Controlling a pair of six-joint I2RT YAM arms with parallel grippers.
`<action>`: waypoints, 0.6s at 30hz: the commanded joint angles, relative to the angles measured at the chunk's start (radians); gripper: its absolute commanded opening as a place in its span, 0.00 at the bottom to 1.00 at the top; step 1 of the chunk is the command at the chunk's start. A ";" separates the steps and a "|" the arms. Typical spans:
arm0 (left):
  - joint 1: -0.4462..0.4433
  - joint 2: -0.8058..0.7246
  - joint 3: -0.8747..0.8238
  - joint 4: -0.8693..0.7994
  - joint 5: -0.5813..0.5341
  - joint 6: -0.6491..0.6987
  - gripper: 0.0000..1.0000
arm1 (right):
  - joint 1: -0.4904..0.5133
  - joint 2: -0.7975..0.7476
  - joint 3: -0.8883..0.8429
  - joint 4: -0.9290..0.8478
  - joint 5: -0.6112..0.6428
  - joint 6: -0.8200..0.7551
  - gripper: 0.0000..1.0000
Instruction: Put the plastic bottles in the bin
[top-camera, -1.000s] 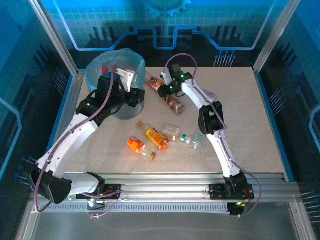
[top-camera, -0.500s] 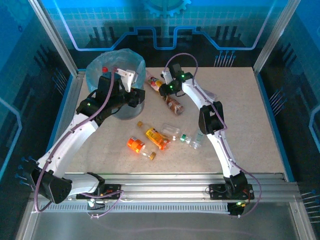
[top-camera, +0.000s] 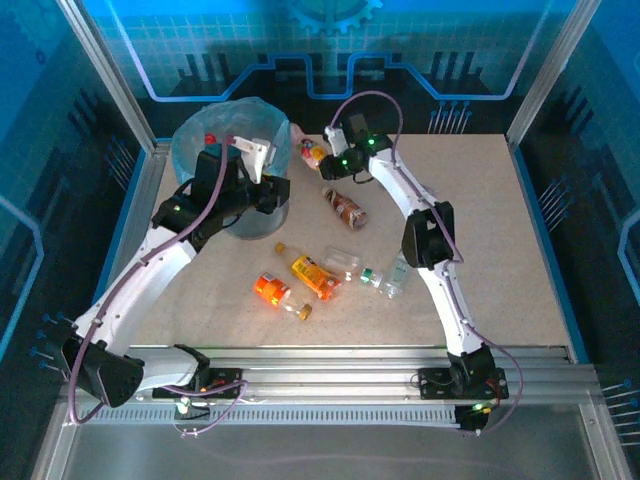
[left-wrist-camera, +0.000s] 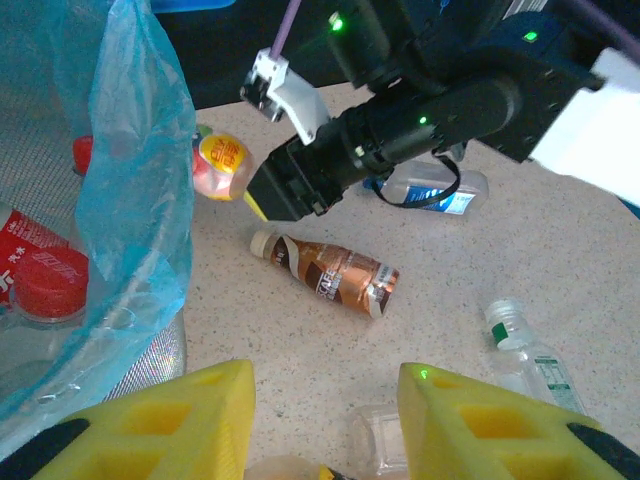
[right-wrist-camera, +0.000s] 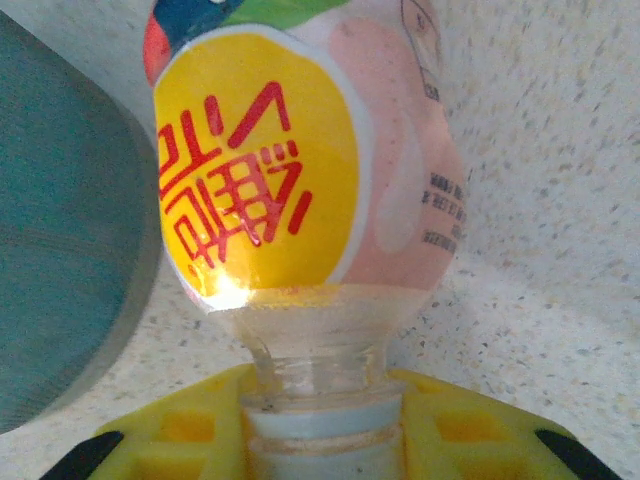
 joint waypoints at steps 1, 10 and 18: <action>-0.006 -0.017 0.051 0.010 -0.007 -0.032 0.43 | -0.017 -0.148 -0.044 -0.020 0.004 -0.013 0.13; -0.006 -0.042 0.125 0.031 0.039 -0.200 0.50 | -0.038 -0.600 -0.541 0.080 0.016 -0.013 0.07; -0.006 -0.015 0.157 0.125 0.111 -0.380 0.64 | -0.059 -1.086 -1.019 0.188 -0.023 -0.009 0.06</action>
